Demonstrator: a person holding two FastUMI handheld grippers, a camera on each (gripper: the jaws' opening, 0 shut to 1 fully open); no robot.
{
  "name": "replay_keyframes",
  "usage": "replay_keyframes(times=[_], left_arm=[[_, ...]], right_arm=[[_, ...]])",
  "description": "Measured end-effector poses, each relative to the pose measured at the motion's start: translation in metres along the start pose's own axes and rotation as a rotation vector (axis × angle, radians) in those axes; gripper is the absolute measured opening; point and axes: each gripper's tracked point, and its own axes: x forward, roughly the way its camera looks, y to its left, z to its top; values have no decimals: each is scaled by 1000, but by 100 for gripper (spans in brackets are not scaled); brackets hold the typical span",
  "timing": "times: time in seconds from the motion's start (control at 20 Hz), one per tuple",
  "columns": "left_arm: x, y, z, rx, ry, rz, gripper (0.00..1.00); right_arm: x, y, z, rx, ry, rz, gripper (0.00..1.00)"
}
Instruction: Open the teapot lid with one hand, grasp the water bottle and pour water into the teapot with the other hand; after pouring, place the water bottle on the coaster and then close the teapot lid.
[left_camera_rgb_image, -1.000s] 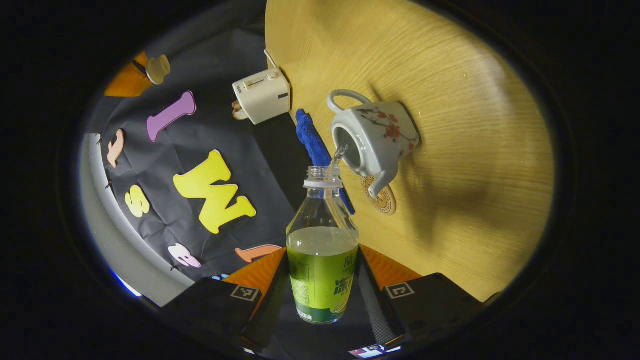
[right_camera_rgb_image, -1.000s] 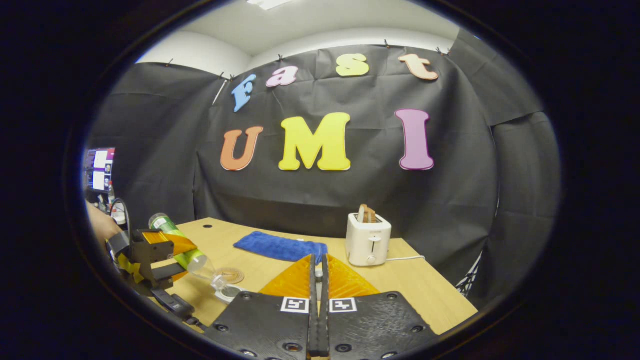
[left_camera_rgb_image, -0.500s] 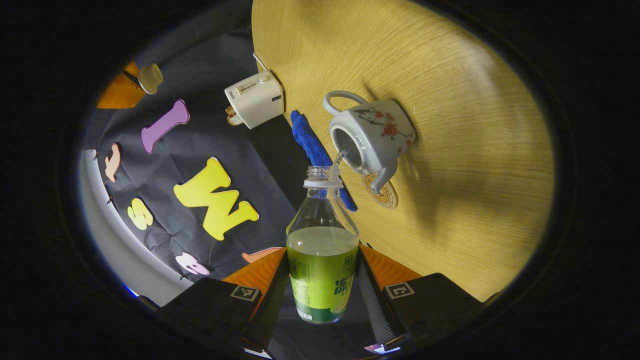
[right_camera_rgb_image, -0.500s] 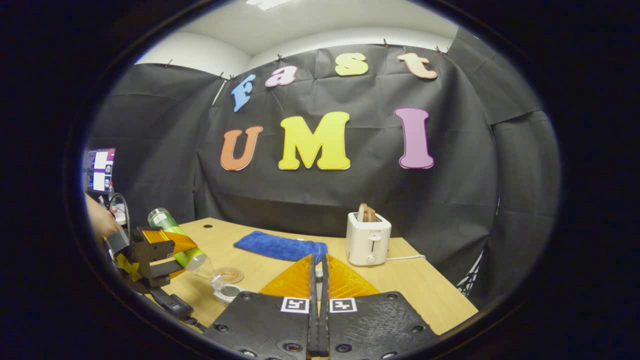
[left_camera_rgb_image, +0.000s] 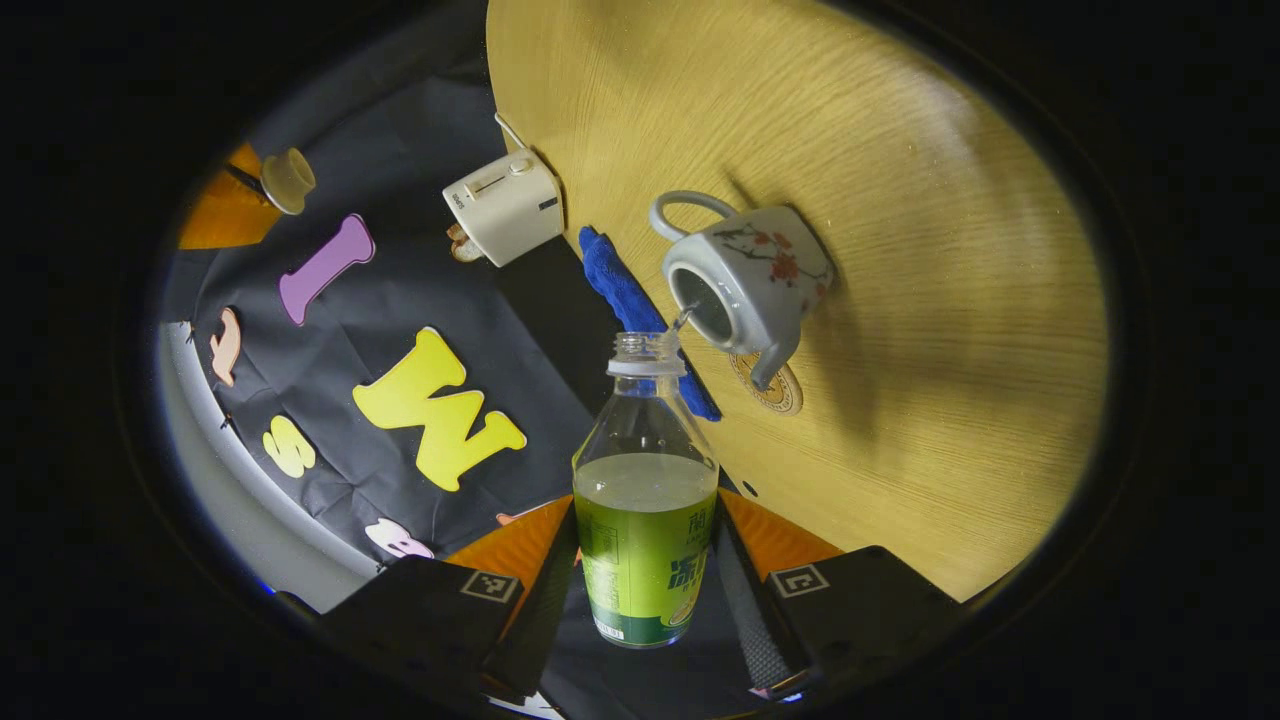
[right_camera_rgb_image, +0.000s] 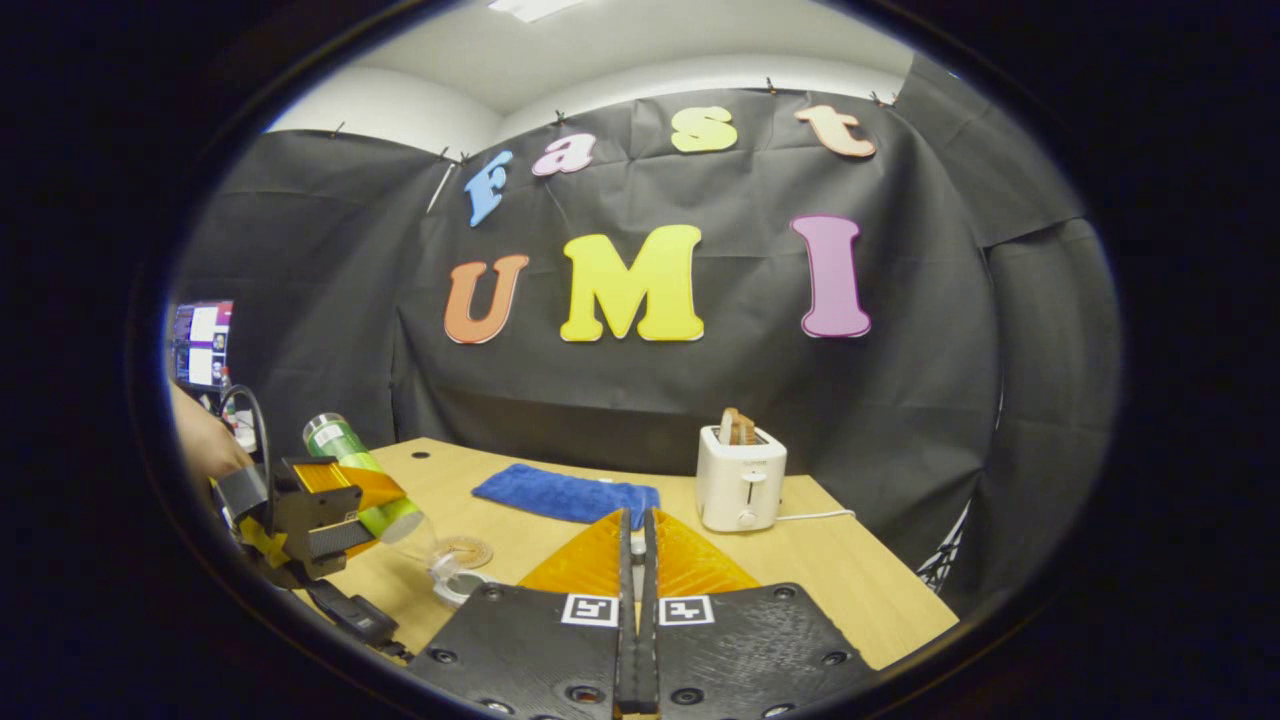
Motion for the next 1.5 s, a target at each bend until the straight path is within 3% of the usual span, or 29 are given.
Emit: replay_keyframes(times=[0.6,0.85,1.2,1.5], left_arm=[[1,1,2,3,1,15,76],[1,-3,2,-52,-11,13,76],[9,-13,-11,-381,-49,-11,76],[5,-30,-43,-889,-41,-27,76]], right_arm=[[2,-5,-3,7,9,-6,0],[3,-7,-5,12,11,-4,0],[8,-58,-16,74,39,-93,0],[5,-104,-24,92,53,-178,0]])
